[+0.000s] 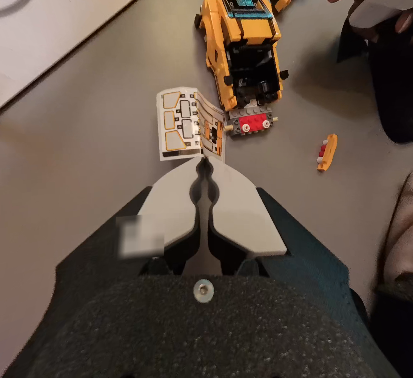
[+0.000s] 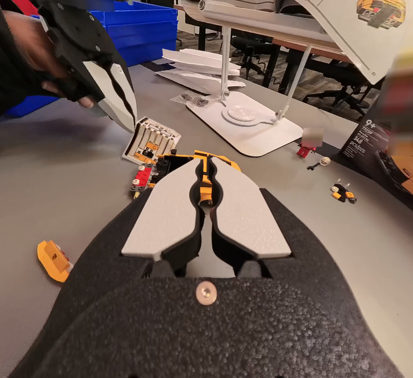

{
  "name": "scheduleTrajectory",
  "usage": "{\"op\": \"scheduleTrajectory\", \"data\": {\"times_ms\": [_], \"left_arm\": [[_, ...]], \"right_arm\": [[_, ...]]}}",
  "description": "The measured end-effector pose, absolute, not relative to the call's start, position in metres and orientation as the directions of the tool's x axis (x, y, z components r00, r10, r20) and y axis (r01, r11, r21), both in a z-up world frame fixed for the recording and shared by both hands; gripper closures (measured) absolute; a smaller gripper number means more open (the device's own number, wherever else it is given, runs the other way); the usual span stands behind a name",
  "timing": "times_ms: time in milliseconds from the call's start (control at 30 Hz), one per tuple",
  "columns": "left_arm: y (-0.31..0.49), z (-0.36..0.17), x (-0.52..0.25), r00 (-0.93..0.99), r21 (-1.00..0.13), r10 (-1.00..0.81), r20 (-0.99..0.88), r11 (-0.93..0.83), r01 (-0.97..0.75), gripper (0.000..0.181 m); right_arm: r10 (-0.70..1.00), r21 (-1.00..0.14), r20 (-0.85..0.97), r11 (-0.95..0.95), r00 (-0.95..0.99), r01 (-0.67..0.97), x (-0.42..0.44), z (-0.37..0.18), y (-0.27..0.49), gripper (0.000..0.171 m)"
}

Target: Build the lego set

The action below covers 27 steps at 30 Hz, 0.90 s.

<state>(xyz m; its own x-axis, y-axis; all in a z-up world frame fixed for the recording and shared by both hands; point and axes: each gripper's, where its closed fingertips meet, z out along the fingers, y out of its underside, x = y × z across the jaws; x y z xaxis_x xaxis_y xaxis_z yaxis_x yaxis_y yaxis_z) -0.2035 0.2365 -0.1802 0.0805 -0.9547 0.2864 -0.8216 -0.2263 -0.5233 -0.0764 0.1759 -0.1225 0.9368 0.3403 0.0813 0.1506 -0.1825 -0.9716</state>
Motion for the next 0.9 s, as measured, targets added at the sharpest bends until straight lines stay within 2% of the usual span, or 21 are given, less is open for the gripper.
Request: {"op": "scheduleTrajectory", "data": {"times_ms": [100, 233, 367, 467, 633, 767, 900], "left_arm": [[0.234, -0.186, -0.207, 0.081, -0.496, -0.957, 0.278, -0.215, -0.841, 0.181], [0.242, -0.185, -0.208, 0.127, -0.506, -0.962, 0.240, -0.236, -0.829, 0.162], [0.251, -0.170, -0.211, 0.181, -0.578, -0.966, 0.183, -0.255, -0.776, 0.153], [0.250, -0.155, -0.207, 0.189, -0.673, -0.973, 0.131, -0.227, -0.704, 0.151], [0.206, -0.148, -0.187, 0.031, -0.798, -0.996, 0.086, -0.087, -0.596, 0.154], [0.170, -0.172, -0.182, -0.094, -0.790, -0.994, 0.053, 0.016, -0.613, 0.156], [0.146, -0.189, -0.179, -0.179, -0.792, -0.982, 0.060, 0.062, -0.607, 0.159]], "right_arm": [[0.351, -0.970, 0.088, -0.181, 0.932, 0.160, -0.079, -0.123, 0.175, 0.167], [0.367, -0.969, 0.099, -0.178, 0.925, 0.174, -0.082, -0.124, 0.174, 0.167], [0.404, -0.968, 0.106, -0.168, 0.909, 0.188, -0.089, -0.124, 0.172, 0.167], [0.474, -0.965, 0.111, -0.160, 0.873, 0.210, -0.103, -0.126, 0.167, 0.163], [0.588, -0.944, 0.156, -0.149, 0.794, 0.295, -0.122, -0.129, 0.154, 0.151], [0.703, -0.904, 0.165, -0.173, 0.691, 0.392, -0.137, -0.131, 0.132, 0.150], [0.811, -0.801, 0.145, -0.240, 0.566, 0.549, -0.154, -0.156, 0.100, 0.143]]}}
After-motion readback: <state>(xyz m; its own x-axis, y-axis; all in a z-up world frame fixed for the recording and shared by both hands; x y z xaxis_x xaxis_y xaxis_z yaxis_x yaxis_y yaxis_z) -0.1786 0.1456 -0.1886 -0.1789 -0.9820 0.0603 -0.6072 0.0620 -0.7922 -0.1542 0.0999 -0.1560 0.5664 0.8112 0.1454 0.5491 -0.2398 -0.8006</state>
